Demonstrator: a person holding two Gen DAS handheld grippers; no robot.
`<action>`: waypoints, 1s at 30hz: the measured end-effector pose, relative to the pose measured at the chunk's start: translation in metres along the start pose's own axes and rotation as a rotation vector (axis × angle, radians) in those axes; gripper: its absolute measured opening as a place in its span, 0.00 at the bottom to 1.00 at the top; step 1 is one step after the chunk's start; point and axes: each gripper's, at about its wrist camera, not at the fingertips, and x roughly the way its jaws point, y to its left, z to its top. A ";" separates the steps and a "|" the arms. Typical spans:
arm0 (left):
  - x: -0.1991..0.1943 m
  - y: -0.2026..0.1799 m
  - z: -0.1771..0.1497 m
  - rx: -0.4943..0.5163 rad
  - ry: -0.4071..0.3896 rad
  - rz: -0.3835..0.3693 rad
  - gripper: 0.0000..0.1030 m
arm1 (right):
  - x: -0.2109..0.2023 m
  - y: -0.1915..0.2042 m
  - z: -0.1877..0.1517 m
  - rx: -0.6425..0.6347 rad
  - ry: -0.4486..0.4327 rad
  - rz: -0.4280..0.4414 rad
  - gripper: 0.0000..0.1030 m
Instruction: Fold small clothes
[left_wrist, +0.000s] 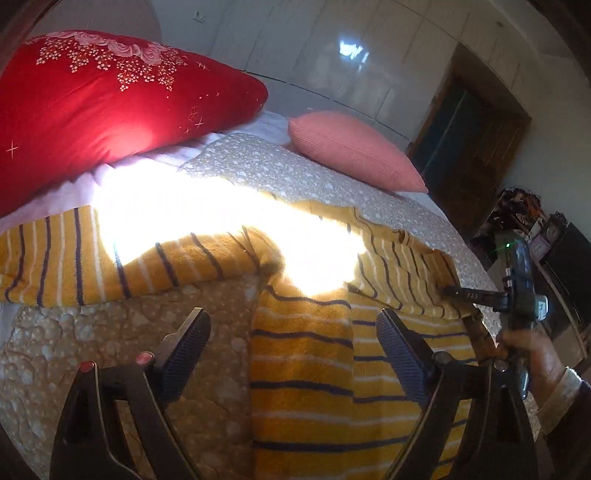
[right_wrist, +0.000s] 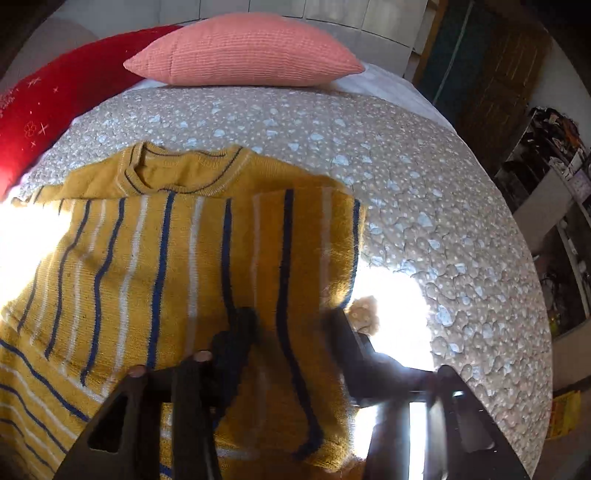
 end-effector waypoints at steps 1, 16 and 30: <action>0.003 -0.001 0.000 0.004 0.010 -0.001 0.88 | -0.007 -0.005 0.003 0.006 -0.017 0.005 0.09; 0.031 0.055 -0.001 -0.227 0.154 -0.063 0.88 | -0.046 -0.096 -0.012 0.241 -0.139 -0.135 0.54; -0.049 0.144 0.017 -0.359 -0.088 0.316 0.88 | -0.039 -0.009 -0.041 0.067 -0.011 0.023 0.48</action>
